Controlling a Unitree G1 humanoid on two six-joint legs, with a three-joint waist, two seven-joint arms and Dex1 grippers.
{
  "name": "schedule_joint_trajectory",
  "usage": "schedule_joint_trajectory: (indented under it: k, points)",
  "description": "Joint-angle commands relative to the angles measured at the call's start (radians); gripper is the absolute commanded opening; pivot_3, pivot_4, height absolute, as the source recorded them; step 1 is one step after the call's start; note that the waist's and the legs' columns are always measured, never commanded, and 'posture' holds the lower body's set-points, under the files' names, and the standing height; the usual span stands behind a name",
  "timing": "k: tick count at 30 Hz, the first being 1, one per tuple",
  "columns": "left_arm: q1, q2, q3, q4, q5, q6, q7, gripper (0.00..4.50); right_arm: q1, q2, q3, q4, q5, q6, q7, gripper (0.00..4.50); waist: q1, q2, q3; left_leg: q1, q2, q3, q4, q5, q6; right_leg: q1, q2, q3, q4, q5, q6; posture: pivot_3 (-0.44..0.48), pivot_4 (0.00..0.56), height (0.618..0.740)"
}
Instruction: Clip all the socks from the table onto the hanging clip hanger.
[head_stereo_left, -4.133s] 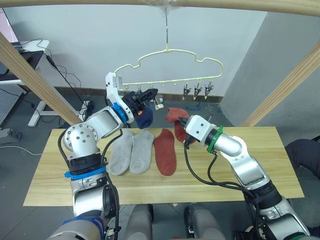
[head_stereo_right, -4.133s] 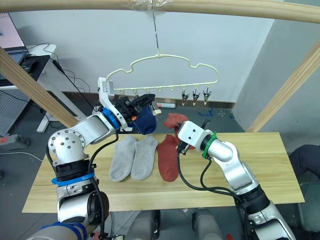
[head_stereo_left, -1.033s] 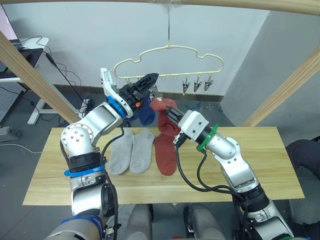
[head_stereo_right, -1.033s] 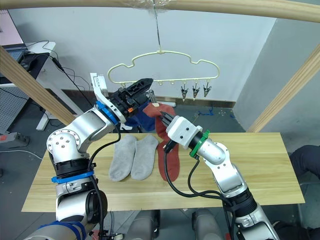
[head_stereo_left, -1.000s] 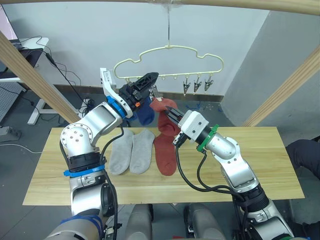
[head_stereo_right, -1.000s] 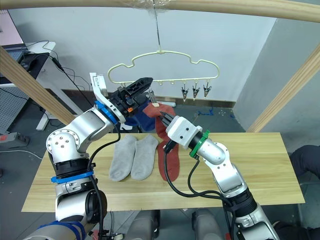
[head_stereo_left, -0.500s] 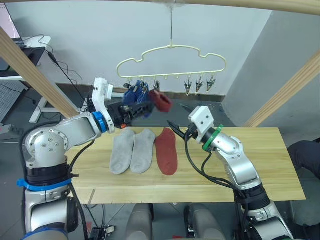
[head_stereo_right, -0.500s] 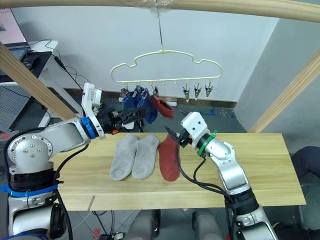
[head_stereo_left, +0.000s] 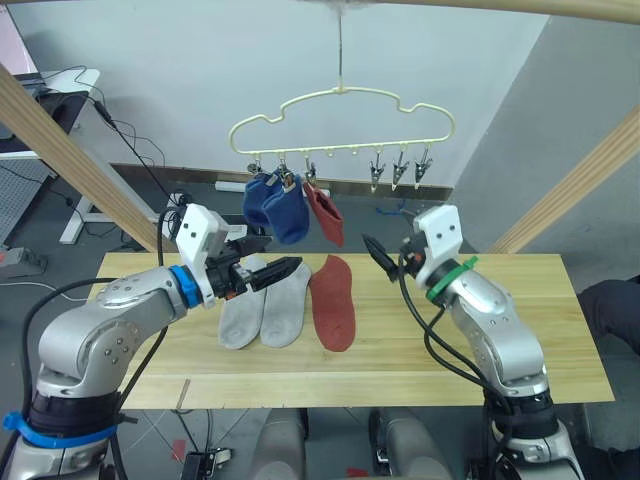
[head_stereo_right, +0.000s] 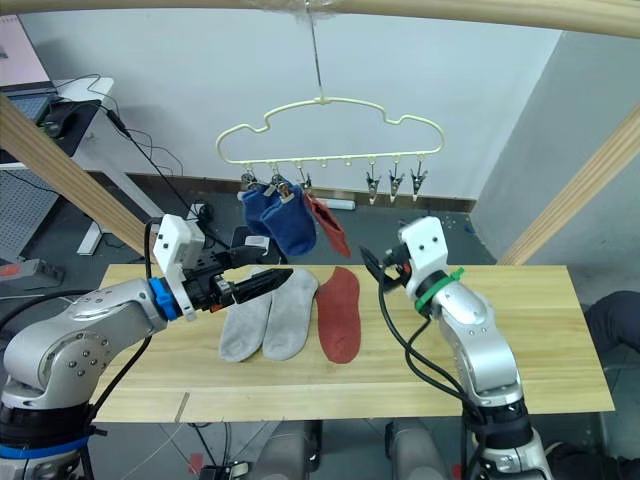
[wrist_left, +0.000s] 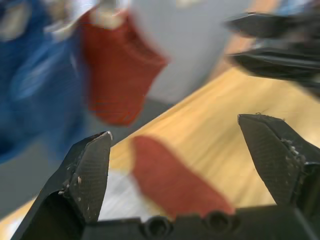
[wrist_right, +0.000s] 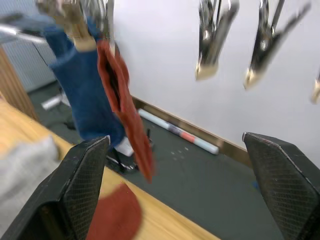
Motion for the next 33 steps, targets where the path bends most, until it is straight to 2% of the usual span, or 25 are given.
schedule_joint_trajectory:
  k: [1, 3, 7, 12, 33]
  points:
    - [0.034, -0.016, -0.003, -0.032, 0.100, -0.183, -0.097, 4.50, -0.069, 0.037, -0.016, 0.006, -0.001, 0.006, -0.062, 4.47, 0.002, 0.000, 0.000, 0.000, 0.000, 0.000, 0.000, 0.000, 0.000, 0.000, 0.000, 0.000, 0.000, 0.000, 0.000, 0.080, 0.280, 0.740]
    - [0.009, -0.062, 0.032, -0.044, 0.040, -0.191, -0.101, 4.50, -0.103, 0.051, -0.014, 0.031, 0.006, -0.006, -0.069, 4.47, 0.004, 0.000, 0.000, -0.001, 0.000, -0.001, 0.000, 0.000, 0.000, 0.000, 0.000, -0.001, 0.000, 0.000, 0.000, 0.078, 0.279, 0.740]
    - [0.009, -0.080, 0.035, -0.084, 0.068, -0.274, -0.157, 4.50, -0.147, 0.066, -0.015, 0.065, 0.007, -0.022, -0.080, 4.47, 0.004, 0.000, 0.000, -0.004, -0.001, -0.002, 0.001, 0.000, 0.000, -0.002, 0.000, -0.002, 0.000, 0.000, 0.000, 0.084, 0.280, 0.740]
    - [0.001, -0.102, 0.071, -0.091, 0.063, -0.317, -0.144, 4.50, -0.177, 0.081, -0.020, 0.094, 0.012, -0.031, -0.094, 4.47, 0.003, 0.000, 0.000, -0.005, 0.000, -0.001, 0.000, 0.000, 0.000, -0.003, 0.000, -0.002, -0.001, 0.000, 0.000, 0.088, 0.281, 0.740]
    - [0.051, -0.119, 0.085, -0.117, 0.098, -0.344, -0.097, 4.50, -0.248, 0.149, -0.005, 0.165, 0.025, -0.064, -0.102, 4.47, 0.002, 0.000, 0.000, -0.005, 0.000, 0.000, 0.002, 0.001, 0.000, -0.009, 0.001, 0.000, 0.009, 0.000, 0.000, 0.119, 0.260, 0.740]
